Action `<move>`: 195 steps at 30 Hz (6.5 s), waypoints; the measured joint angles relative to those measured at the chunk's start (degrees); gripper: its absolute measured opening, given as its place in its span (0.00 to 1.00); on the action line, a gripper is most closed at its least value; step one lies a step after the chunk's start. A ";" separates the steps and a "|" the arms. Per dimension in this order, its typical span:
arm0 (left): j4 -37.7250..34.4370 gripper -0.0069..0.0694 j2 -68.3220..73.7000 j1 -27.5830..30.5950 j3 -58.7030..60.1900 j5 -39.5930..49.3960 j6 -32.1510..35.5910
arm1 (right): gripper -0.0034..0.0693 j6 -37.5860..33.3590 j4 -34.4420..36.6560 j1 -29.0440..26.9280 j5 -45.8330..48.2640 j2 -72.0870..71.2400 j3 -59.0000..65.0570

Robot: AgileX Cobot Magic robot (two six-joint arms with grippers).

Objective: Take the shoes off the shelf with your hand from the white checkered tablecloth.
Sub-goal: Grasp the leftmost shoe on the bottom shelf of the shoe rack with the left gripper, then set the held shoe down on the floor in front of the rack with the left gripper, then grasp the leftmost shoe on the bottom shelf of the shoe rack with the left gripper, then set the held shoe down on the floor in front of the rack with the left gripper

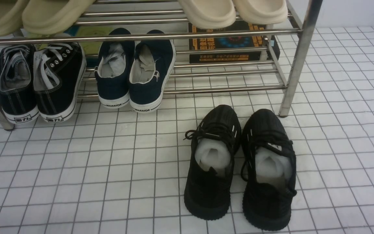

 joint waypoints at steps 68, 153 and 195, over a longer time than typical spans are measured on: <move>-48.19 0.41 90.75 22.85 -67.91 7.47 13.94 | 0.37 0.00 0.00 0.00 0.02 0.00 0.00; -22.17 0.17 83.04 12.25 -69.75 31.89 6.37 | 0.38 0.00 0.05 0.00 0.02 0.00 0.00; -22.05 0.10 95.83 3.73 -77.25 24.41 -1.45 | 0.38 0.00 0.00 0.00 0.02 0.00 0.00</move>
